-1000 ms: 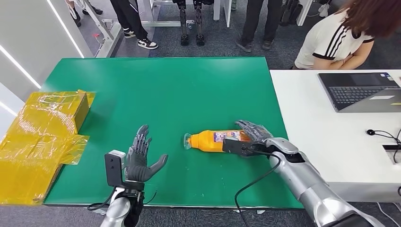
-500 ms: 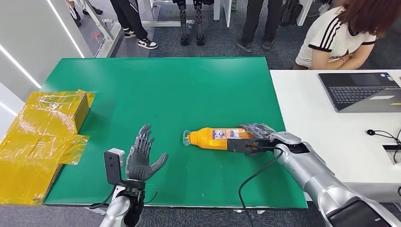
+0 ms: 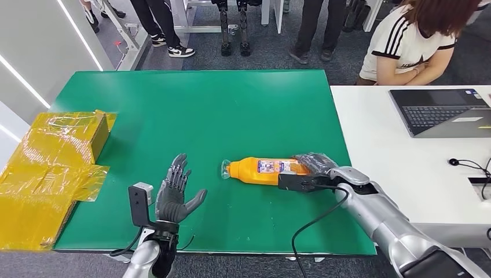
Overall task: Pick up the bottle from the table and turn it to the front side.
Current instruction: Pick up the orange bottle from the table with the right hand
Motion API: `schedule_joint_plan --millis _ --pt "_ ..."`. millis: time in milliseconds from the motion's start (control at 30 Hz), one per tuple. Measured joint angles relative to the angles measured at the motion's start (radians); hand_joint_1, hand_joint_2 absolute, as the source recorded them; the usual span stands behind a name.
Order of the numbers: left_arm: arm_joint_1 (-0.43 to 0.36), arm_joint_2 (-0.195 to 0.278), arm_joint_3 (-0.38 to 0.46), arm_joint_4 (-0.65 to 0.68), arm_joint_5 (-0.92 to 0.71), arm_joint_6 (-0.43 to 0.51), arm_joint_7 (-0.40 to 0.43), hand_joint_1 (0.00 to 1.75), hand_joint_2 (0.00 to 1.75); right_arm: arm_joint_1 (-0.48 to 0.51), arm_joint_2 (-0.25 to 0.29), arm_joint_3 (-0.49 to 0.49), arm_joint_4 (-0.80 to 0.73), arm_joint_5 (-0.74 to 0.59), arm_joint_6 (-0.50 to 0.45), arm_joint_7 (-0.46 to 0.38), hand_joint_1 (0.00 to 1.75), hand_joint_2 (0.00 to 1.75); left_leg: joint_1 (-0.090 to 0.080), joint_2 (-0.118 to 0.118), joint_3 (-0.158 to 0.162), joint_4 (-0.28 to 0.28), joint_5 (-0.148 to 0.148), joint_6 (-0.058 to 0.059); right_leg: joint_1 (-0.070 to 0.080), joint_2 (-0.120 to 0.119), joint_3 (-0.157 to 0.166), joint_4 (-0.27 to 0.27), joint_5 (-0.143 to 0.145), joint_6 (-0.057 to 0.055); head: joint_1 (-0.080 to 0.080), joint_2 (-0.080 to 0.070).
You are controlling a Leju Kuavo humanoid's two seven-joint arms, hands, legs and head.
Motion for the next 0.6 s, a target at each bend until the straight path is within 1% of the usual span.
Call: schedule_joint_plan --millis 133,200,300,367,467,600 --pt "-0.001 0.001 0.0 0.007 0.006 -0.001 -0.008 0.0 1.75 0.065 0.002 -0.052 -0.031 -0.175 0.001 -0.14 1.75 1.75 0.0 -0.001 -0.001 0.0 0.0 0.0 0.0 -0.001 0.0 0.0 0.0 0.0 0.0 0.0" --pt "-0.001 0.002 0.0 0.01 0.009 0.002 -0.012 0.0 1.75 0.107 0.005 -0.095 -0.06 -0.279 0.031 -0.205 1.75 1.75 0.0 -0.001 -0.001 0.0 0.0 0.0 0.0 -0.001 0.0 0.0 0.0 0.0 0.0 0.0" --pt "-0.002 0.006 0.0 0.015 0.02 0.011 -0.022 0.0 1.75 0.188 0.016 -0.175 -0.12 -0.478 0.08 -0.295 1.75 1.75 0.0 -0.003 -0.002 0.0 0.0 0.0 0.0 -0.002 -0.001 0.0 -0.001 0.0 0.0 0.0" --pt "-0.002 0.01 0.0 0.018 0.025 0.014 -0.027 0.0 1.75 0.239 0.028 -0.223 -0.157 -0.556 0.085 -0.325 1.75 1.75 0.0 -0.003 -0.002 -0.001 0.0 0.0 0.0 -0.002 -0.001 0.0 -0.001 0.0 0.0 0.0" --pt "-0.003 0.015 0.0 0.023 0.03 0.016 -0.028 0.0 1.75 0.302 0.043 -0.266 -0.199 -0.611 0.066 -0.348 1.75 1.75 0.0 -0.003 -0.003 -0.001 0.0 0.0 0.0 -0.002 -0.002 0.0 -0.001 0.0 0.0 0.0" --pt "-0.004 0.021 0.0 0.025 0.032 0.021 -0.029 0.0 1.75 0.406 0.07 -0.309 -0.28 -0.672 -0.028 -0.372 1.75 1.75 0.0 -0.002 -0.003 -0.001 0.0 0.0 0.0 -0.002 -0.002 0.0 -0.001 0.0 0.0 0.0"
